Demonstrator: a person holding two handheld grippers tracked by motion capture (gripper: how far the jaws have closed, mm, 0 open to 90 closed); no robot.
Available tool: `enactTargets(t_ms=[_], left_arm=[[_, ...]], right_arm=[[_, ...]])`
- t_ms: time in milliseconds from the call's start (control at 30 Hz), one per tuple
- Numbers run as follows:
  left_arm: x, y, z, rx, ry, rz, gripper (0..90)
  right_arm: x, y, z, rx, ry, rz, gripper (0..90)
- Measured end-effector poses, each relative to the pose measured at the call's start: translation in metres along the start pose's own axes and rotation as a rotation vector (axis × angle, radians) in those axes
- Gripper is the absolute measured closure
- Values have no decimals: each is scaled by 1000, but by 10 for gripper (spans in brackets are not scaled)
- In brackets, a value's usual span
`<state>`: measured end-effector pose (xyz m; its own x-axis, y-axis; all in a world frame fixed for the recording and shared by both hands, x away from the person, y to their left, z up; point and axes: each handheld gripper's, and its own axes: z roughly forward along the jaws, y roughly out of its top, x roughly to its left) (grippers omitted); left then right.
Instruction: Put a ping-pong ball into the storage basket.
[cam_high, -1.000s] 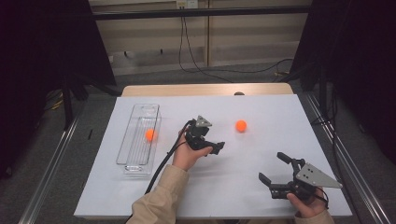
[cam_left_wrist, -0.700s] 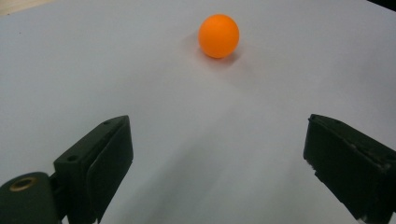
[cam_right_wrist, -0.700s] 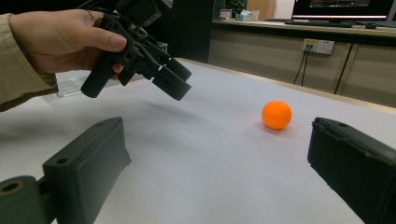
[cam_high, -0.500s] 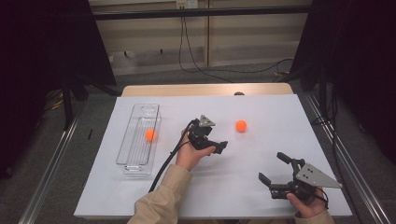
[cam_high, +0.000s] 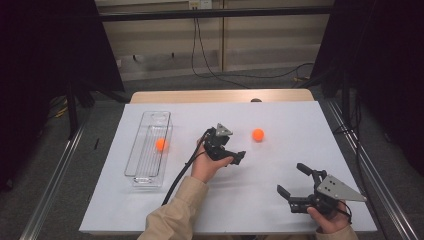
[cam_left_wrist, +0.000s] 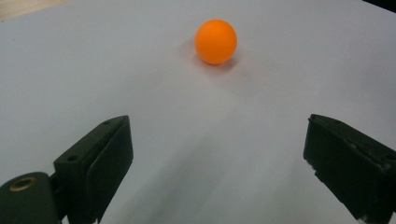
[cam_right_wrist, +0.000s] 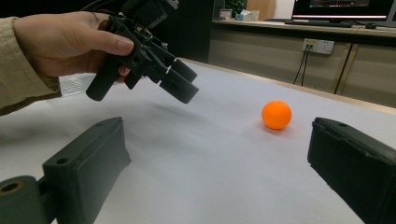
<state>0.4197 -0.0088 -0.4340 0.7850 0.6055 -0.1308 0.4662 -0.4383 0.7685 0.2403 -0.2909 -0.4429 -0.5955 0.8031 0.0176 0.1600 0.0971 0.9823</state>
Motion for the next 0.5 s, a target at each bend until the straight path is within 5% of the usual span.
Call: enactTargets(t_ms=[500], left_arm=[[-3,2,6,-5,-5,0,82]], right_arm=[[1,0,0,6,1,-9,40]])
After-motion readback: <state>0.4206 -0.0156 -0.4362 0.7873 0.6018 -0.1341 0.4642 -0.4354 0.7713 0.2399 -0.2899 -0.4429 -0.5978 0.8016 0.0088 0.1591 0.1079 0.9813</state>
